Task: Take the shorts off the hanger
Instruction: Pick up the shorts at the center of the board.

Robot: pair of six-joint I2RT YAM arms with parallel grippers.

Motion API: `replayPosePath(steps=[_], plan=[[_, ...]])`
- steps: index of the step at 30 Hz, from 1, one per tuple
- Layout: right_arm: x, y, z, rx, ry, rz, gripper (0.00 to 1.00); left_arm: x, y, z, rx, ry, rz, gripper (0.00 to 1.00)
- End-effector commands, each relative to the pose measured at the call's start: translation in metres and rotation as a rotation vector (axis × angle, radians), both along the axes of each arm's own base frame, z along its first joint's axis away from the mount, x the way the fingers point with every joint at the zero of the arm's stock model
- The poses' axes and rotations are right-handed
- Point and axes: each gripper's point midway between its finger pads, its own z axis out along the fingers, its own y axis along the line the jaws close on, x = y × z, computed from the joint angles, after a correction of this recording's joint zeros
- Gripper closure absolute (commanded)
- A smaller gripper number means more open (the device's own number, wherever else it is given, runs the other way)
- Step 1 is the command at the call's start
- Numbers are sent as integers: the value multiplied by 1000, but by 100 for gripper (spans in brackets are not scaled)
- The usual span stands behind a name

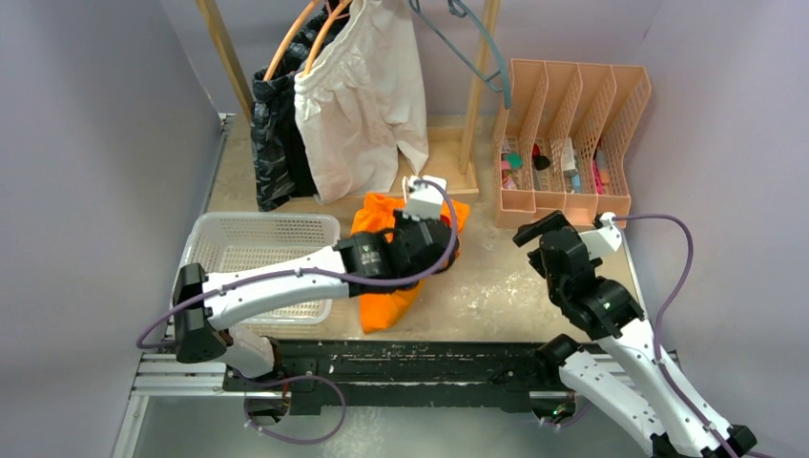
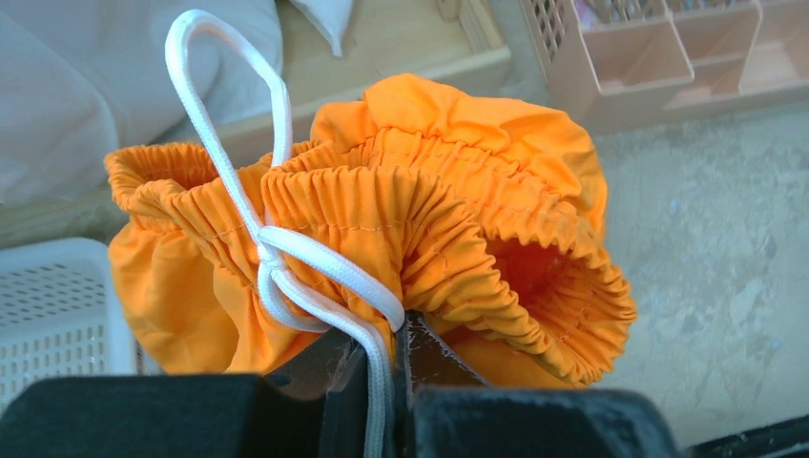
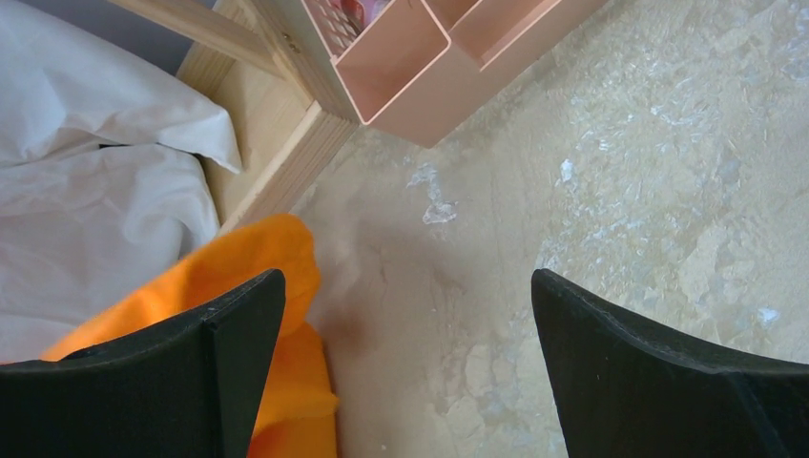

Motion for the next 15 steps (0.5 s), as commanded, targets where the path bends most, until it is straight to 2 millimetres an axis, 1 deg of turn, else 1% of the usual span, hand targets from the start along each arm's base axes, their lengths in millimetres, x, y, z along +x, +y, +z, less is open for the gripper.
replayPosePath(steps=[1,3,6,9,15], plan=[[7,4,5,1,-23,11,1,23,30,95,-136,-107,59,100],[8,5,5,0,-23,15,1,26,50,112,-113,-141,113,100],[8,5,3,-5,-20,16,1,31,78,130,-92,-173,189,100],[9,7,-1,2,-20,23,1,32,109,151,-66,-230,307,100],[13,15,-4,11,-8,45,1,24,157,186,-80,-299,453,100]])
